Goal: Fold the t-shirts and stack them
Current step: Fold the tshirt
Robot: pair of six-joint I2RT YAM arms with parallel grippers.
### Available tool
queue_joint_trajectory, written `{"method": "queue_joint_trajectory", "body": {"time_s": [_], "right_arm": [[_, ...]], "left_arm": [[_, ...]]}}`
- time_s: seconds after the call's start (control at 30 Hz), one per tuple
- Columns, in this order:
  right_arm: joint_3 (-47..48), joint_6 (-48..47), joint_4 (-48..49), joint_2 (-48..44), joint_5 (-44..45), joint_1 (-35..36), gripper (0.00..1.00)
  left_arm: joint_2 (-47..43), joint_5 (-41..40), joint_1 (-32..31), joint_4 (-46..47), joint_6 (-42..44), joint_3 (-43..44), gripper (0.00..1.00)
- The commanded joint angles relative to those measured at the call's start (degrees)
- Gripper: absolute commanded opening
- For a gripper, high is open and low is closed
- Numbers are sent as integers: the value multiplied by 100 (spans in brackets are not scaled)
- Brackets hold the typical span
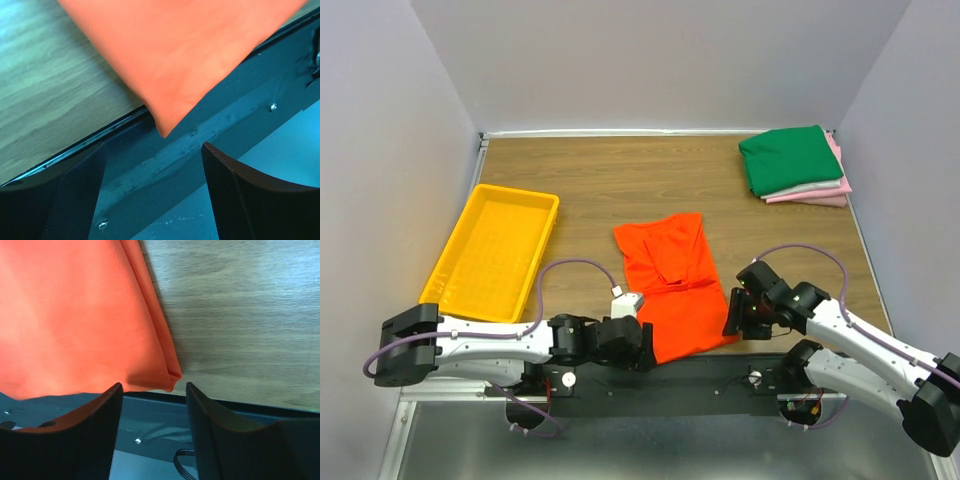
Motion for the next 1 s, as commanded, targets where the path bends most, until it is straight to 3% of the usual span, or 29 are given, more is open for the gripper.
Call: {"method": "queue_joint_trajectory", "body": {"time_s": [0.0,0.4,0.53,0.97], "right_arm": [[-151,163,-103,-95,161,40,58],[-406,154,143,-60,55,48,36],[-424,128,152,-104,37,48,21],[-485,101,266,-148,20,48,17]], "left_arm": [[113,23,-96,263,-377,-64,82],[114,-311,-228,597,-931,-301,77],[96,-355,-237,668,-1053,-451,73],[315,-549,-246,1203,-1309,-627,65]]}}
